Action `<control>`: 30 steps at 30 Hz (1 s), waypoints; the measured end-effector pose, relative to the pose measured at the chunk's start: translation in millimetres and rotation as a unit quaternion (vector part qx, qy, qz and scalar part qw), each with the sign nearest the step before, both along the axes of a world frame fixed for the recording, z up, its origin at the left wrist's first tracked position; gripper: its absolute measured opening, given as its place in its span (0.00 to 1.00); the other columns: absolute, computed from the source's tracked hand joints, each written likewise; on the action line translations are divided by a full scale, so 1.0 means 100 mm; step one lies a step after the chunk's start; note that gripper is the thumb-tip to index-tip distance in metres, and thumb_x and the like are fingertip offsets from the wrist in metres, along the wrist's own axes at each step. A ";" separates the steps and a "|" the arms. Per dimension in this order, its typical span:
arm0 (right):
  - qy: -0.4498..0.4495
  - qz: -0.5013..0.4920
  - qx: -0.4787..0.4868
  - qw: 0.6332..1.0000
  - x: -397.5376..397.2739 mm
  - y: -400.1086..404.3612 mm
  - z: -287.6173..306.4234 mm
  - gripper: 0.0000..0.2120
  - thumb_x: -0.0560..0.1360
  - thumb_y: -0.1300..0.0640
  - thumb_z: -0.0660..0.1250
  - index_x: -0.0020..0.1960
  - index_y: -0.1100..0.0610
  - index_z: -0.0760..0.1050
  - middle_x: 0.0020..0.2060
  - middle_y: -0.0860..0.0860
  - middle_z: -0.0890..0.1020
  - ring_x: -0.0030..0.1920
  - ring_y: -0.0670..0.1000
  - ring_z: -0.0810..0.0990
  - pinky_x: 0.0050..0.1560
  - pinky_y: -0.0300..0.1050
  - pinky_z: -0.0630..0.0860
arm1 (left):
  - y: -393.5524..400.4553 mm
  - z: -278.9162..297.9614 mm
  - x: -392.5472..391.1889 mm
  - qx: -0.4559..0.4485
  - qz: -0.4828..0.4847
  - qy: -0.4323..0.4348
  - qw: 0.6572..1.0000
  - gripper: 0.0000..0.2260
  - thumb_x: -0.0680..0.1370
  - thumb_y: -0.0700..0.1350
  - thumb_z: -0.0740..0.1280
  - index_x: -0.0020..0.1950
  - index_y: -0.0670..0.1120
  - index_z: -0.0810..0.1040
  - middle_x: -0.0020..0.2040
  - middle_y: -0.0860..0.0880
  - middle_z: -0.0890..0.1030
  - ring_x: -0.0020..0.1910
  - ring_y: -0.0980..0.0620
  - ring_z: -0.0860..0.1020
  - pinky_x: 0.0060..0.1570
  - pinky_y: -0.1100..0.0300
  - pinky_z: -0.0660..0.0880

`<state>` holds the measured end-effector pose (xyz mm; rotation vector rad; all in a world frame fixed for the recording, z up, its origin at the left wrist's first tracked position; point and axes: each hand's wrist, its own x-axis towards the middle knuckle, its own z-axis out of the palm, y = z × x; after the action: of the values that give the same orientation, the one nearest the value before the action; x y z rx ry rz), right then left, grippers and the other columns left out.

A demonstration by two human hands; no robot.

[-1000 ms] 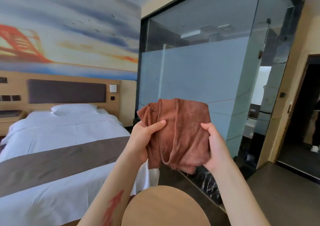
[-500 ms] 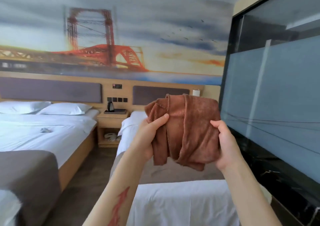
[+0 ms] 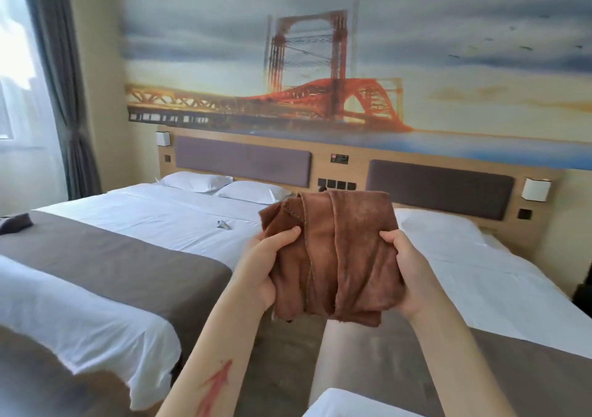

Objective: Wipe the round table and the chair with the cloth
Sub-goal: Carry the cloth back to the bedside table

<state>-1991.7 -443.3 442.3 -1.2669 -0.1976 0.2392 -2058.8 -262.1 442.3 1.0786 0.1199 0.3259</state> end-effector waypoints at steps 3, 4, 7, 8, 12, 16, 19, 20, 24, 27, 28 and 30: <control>0.016 0.026 -0.019 0.999 0.64 0.51 -0.13 0.12 0.73 0.50 0.61 0.52 0.56 0.75 0.47 0.55 0.83 0.49 0.56 0.80 0.44 0.48 0.76 | 0.50 -0.06 0.48 -0.002 0.025 0.012 1.000 0.13 0.72 0.38 0.69 0.57 0.43 0.79 0.48 0.42 0.85 0.45 0.42 0.83 0.45 0.50 0.80; 0.016 0.036 -0.018 0.999 0.88 0.68 -0.17 0.12 0.73 0.50 0.61 0.52 0.56 0.75 0.48 0.55 0.82 0.49 0.56 0.80 0.44 0.48 0.76 | 0.66 -0.08 0.68 -0.003 0.028 0.011 1.000 0.13 0.72 0.36 0.68 0.56 0.43 0.79 0.45 0.43 0.85 0.43 0.43 0.84 0.42 0.52 0.81; 0.016 0.044 -0.021 0.999 1.55 1.12 -0.19 0.12 0.73 0.50 0.61 0.52 0.55 0.74 0.48 0.55 0.81 0.49 0.56 0.79 0.42 0.47 0.75 | 1.13 -0.04 1.31 -0.028 0.009 0.022 0.999 0.10 0.73 0.34 0.65 0.52 0.42 0.79 0.36 0.44 0.86 0.33 0.46 0.84 0.30 0.54 0.81; 0.016 0.041 -0.025 0.999 1.80 1.26 -0.18 0.12 0.74 0.49 0.61 0.52 0.55 0.74 0.48 0.55 0.81 0.49 0.56 0.79 0.42 0.47 0.75 | 1.28 -0.02 1.55 -0.039 -0.008 0.030 0.999 0.09 0.73 0.34 0.64 0.50 0.41 0.80 0.36 0.43 0.85 0.32 0.45 0.84 0.29 0.53 0.81; 0.029 0.046 -0.026 0.998 2.54 1.60 -0.10 0.12 0.73 0.50 0.62 0.51 0.57 0.75 0.47 0.56 0.82 0.48 0.57 0.80 0.42 0.47 0.76 | 1.75 -0.02 2.31 -0.070 -0.053 0.030 0.996 0.10 0.74 0.38 0.63 0.39 0.39 0.84 0.36 0.41 0.85 0.34 0.43 0.84 0.32 0.52 0.81; 0.028 0.035 -0.024 0.999 3.27 1.89 -0.05 0.14 0.72 0.49 0.63 0.53 0.56 0.75 0.49 0.55 0.82 0.49 0.55 0.80 0.41 0.47 0.76 | 2.00 0.00 3.12 -0.096 -0.062 0.015 0.993 0.09 0.76 0.45 0.63 0.52 0.42 0.79 0.43 0.43 0.84 0.42 0.44 0.83 0.39 0.52 0.79; 0.038 0.027 -0.007 0.999 3.81 2.09 -0.06 0.15 0.71 0.47 0.64 0.53 0.55 0.75 0.50 0.55 0.82 0.49 0.55 0.80 0.41 0.46 0.76 | 2.17 0.01 3.73 -0.087 -0.054 0.010 0.995 0.11 0.77 0.47 0.63 0.56 0.44 0.78 0.49 0.43 0.83 0.48 0.43 0.81 0.43 0.51 0.77; 0.043 0.023 -0.007 0.999 3.98 2.16 -0.06 0.16 0.70 0.47 0.64 0.53 0.55 0.75 0.50 0.55 0.82 0.50 0.55 0.80 0.41 0.47 0.76 | 2.24 0.00 3.93 -0.081 -0.047 0.002 0.996 0.11 0.77 0.47 0.63 0.56 0.45 0.79 0.50 0.43 0.83 0.49 0.44 0.81 0.45 0.50 0.77; 0.037 0.005 -0.005 0.999 4.73 2.50 -0.10 0.19 0.70 0.45 0.64 0.57 0.54 0.74 0.52 0.54 0.81 0.51 0.55 0.80 0.39 0.46 0.78 | 2.54 -0.04 4.84 -0.037 -0.009 -0.024 0.999 0.09 0.78 0.47 0.62 0.53 0.47 0.79 0.50 0.45 0.84 0.47 0.47 0.82 0.45 0.51 0.79; 0.028 -0.019 0.016 0.999 5.35 2.80 -0.04 0.18 0.71 0.46 0.64 0.57 0.53 0.73 0.51 0.54 0.82 0.49 0.55 0.81 0.35 0.45 0.78 | 2.81 0.01 5.61 -0.010 -0.004 -0.023 1.000 0.07 0.78 0.50 0.62 0.51 0.50 0.78 0.49 0.46 0.83 0.48 0.46 0.82 0.47 0.50 0.79; 0.026 -0.033 0.021 0.999 5.58 2.90 -0.01 0.17 0.71 0.46 0.64 0.57 0.53 0.73 0.50 0.54 0.82 0.49 0.55 0.81 0.35 0.45 0.78 | 2.91 0.04 5.87 -0.002 -0.018 -0.032 0.999 0.07 0.78 0.51 0.63 0.50 0.50 0.78 0.48 0.46 0.84 0.47 0.46 0.82 0.46 0.50 0.79; 0.020 -0.052 0.033 0.998 6.04 3.08 0.07 0.16 0.72 0.47 0.64 0.55 0.54 0.74 0.48 0.54 0.83 0.47 0.55 0.82 0.35 0.45 0.78 | 3.13 0.13 6.37 0.018 -0.071 -0.062 0.995 0.08 0.75 0.50 0.67 0.50 0.50 0.78 0.45 0.46 0.86 0.45 0.46 0.84 0.41 0.51 0.81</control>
<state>-1387.6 -135.3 449.3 -1.2024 -0.1038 0.1669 -1421.7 50.8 455.6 1.0941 -0.0727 0.2666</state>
